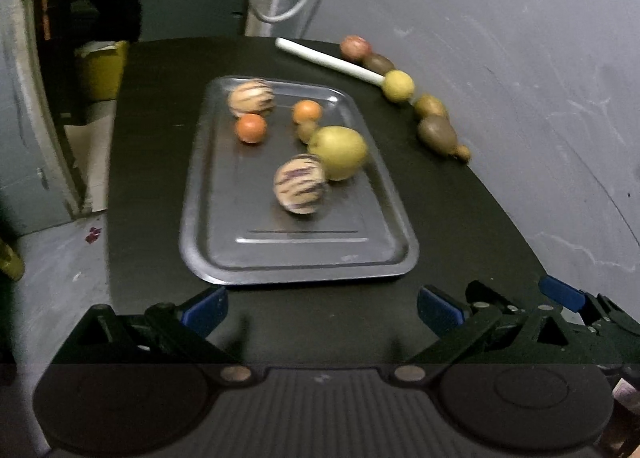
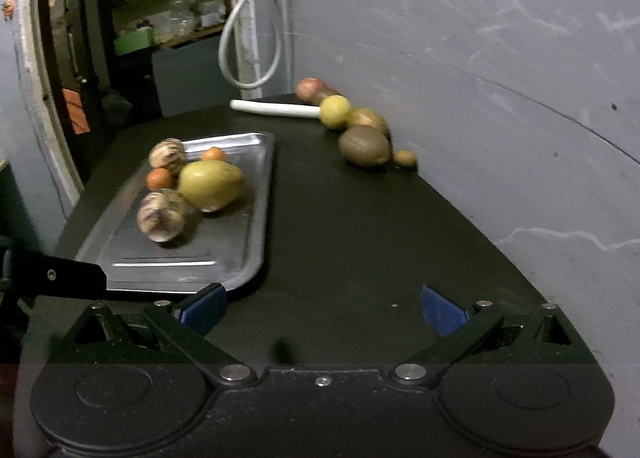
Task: Organize fruits
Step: 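Lift both open tools from the tray back toward the fruit row, then grasp a large brown kiwi with the left tool while the right tool grasps a small yellow fruit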
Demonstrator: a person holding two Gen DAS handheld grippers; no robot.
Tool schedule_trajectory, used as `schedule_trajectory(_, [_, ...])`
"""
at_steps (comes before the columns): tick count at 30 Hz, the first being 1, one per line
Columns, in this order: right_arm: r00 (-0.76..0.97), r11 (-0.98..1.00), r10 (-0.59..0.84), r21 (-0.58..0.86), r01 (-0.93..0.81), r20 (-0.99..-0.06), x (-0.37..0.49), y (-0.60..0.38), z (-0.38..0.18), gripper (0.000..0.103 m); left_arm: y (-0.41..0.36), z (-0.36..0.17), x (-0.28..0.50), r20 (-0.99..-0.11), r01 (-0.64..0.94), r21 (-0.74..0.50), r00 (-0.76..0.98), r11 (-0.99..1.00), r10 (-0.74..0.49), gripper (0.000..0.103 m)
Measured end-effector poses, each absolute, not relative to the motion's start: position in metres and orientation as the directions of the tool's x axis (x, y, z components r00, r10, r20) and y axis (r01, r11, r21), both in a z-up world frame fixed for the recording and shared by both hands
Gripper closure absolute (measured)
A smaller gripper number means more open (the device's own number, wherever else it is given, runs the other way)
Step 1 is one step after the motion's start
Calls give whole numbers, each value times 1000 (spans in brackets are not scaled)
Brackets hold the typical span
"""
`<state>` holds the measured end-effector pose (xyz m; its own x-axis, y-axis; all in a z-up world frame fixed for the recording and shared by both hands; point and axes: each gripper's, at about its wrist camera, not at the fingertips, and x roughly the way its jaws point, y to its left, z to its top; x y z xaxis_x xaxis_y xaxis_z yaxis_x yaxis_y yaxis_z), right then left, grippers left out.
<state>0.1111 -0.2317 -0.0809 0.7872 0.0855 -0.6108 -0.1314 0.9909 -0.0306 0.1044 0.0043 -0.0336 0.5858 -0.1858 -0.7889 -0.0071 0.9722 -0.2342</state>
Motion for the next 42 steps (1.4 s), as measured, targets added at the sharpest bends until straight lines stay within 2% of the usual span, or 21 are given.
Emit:
schedule_trajectory(10, [800,996,4,-69,-56,-600,161,-255,-88,1,-29,-44,177,-800,69,-251,547,966,-247,1])
schedule_trajectory(17, [801,996,23,-57,-71,-599,218,-260,-95,1,-47,-44,252,-799,99,-267,534,959,-278,1])
schedule_trajectory(19, [803,995,32,-61,-84,-596,233,-258,-96,1,-54,-41,269,-787,101,-239,562,966,-254,0])
schedule_trajectory(29, [808,997,31,-38,-65,-588,289,-259,-104,1,-88,-50,343,-769,184,-285,541,941,-339,0])
schedule_trajectory(38, [817,989,-67,68,128,-573,302,-269,-109,11,-125,-67,387,-777,259,-319,480,912,-407,1])
schedule_trajectory(42, [806,973,-111,102,208,-581,306,-271,-112,21,-137,-75,400,-796,277,-317,442,907,-414,1])
